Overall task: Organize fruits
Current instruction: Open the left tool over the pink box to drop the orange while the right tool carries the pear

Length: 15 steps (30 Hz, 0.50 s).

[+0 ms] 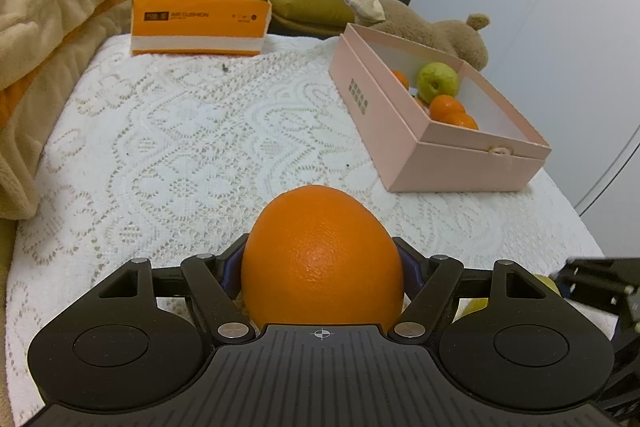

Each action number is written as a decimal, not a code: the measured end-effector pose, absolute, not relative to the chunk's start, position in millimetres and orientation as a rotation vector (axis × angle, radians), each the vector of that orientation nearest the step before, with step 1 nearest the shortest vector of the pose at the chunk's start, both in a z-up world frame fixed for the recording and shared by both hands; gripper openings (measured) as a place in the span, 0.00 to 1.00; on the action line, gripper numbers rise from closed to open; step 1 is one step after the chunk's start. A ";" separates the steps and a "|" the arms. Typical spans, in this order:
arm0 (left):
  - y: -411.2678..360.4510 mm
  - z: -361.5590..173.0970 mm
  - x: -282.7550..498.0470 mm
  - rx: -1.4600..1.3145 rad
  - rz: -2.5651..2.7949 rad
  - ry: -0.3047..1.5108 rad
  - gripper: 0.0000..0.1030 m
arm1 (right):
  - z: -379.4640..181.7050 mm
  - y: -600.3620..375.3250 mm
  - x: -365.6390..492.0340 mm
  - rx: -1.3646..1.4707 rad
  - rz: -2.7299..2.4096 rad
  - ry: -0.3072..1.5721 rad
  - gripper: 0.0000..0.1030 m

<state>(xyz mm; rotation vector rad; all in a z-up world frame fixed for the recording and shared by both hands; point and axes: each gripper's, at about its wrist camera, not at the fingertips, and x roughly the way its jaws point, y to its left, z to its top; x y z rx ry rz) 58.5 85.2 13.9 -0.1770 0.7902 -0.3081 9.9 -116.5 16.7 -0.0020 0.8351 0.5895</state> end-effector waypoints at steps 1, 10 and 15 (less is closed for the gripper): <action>85.8 13.9 58.3 -0.180 -0.310 0.790 0.75 | 15.5 -113.9 8.6 -0.015 0.596 0.839 0.60; 86.0 14.2 57.9 -0.187 -0.302 0.778 0.76 | 15.1 -117.0 7.1 -0.018 0.585 0.834 0.58; 83.2 14.4 52.9 -0.202 -0.268 0.736 0.75 | 16.6 -126.6 9.6 -0.017 0.541 0.821 0.58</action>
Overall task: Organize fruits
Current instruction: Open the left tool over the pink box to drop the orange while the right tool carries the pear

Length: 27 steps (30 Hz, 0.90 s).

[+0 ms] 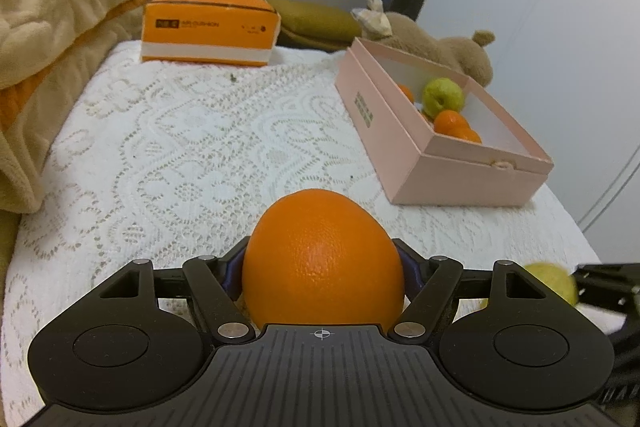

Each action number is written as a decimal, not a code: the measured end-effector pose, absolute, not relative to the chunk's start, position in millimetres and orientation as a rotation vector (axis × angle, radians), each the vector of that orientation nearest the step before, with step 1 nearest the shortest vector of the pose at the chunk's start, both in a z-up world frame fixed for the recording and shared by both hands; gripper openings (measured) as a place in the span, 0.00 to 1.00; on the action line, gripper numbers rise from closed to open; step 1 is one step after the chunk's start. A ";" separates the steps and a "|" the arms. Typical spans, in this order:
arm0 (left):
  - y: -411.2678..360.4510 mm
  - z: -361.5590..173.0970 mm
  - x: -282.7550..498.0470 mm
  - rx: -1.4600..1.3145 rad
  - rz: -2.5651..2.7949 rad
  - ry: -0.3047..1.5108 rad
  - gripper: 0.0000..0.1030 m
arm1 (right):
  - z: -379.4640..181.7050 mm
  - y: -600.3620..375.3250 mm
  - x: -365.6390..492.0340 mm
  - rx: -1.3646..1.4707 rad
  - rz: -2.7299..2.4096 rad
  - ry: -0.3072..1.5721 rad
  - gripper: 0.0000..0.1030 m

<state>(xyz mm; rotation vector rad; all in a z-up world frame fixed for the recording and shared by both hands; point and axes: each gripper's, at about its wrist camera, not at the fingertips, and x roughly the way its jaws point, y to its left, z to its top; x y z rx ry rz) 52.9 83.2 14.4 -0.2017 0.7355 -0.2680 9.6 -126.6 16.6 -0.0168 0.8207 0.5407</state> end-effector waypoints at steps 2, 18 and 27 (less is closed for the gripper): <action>78.4 26.0 48.4 -0.192 -0.283 0.692 0.74 | 25.8 -137.4 12.3 -0.012 0.498 0.788 0.57; 8.8 170.5 131.5 -0.367 -0.616 0.397 0.75 | 194.7 -208.5 73.7 0.002 0.124 0.267 0.57; -52.8 57.3 204.2 -0.020 -0.510 0.696 0.75 | 124.0 -224.5 122.1 0.050 0.129 0.487 0.58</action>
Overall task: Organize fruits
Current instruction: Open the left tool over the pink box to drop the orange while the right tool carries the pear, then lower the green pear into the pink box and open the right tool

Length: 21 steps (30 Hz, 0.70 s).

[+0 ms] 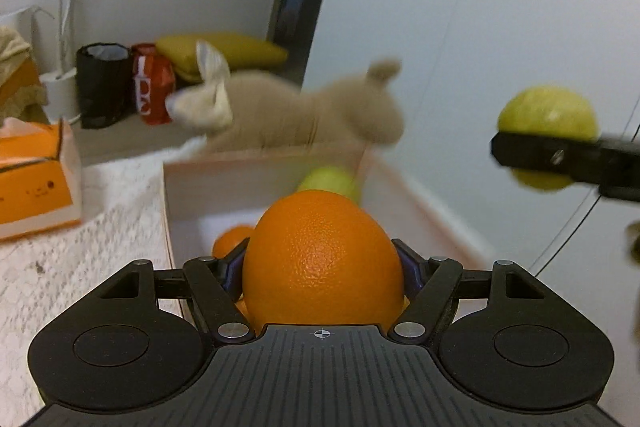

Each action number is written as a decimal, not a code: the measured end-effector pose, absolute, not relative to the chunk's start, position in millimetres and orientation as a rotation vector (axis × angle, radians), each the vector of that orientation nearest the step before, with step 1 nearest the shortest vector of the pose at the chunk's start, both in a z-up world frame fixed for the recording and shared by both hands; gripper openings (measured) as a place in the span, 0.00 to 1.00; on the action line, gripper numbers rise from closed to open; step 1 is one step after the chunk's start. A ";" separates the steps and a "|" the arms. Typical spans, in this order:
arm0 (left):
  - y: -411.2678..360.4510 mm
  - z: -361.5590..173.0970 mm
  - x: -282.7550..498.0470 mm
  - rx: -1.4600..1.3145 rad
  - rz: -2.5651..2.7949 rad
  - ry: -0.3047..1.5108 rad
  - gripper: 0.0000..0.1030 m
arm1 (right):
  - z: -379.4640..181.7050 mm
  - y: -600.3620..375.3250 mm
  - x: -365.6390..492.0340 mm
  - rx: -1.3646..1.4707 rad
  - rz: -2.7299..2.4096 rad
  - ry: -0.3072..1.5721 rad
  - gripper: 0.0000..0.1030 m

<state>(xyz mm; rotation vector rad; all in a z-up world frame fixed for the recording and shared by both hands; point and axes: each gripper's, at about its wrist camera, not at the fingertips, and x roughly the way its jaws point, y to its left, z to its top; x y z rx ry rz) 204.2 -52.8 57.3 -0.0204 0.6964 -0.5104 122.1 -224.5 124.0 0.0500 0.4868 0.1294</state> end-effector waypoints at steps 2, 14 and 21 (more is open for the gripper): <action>-56.3 44.9 211.0 0.003 -0.513 0.709 0.75 | 108.4 -224.6 130.6 0.045 0.124 0.528 0.57; 27.4 99.8 173.4 -0.282 -0.432 0.505 0.72 | 75.2 -220.9 153.5 0.083 0.160 0.619 0.57; 55.7 82.9 100.9 -0.214 -0.339 0.568 0.72 | 79.4 -189.5 177.6 0.171 0.213 0.633 0.57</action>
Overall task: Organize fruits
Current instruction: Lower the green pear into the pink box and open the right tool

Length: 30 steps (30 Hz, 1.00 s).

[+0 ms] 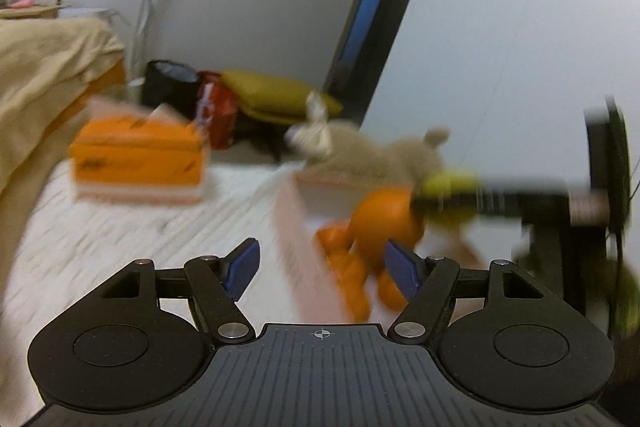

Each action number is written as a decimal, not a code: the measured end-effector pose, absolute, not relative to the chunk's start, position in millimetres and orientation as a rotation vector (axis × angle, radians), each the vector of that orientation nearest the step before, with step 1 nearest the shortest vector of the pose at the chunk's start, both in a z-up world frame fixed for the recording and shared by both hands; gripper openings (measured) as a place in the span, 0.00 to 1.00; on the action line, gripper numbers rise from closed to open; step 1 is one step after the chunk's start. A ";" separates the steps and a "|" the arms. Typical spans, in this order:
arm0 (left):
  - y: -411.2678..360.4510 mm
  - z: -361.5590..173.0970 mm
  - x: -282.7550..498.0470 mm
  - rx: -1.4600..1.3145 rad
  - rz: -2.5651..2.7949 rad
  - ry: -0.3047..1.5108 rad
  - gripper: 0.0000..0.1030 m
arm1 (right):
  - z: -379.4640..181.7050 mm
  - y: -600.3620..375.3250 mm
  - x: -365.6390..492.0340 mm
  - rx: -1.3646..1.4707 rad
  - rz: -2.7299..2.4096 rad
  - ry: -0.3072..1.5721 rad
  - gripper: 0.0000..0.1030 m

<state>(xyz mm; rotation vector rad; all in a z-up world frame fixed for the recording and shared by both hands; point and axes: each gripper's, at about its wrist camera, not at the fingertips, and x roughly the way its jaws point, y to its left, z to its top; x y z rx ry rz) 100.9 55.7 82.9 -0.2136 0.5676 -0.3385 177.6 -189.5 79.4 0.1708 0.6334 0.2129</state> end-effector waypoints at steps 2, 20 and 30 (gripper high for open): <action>63.7 69.2 86.7 -0.211 -0.320 0.604 0.72 | 80.3 -180.9 180.9 0.170 0.178 0.622 0.57; 79.5 37.5 57.5 -0.164 -0.276 0.676 0.68 | 56.4 -109.9 134.4 -0.002 0.364 0.689 0.58; 75.3 31.6 55.3 -0.111 -0.227 0.661 0.68 | 53.4 -135.5 136.5 0.118 0.356 0.693 0.71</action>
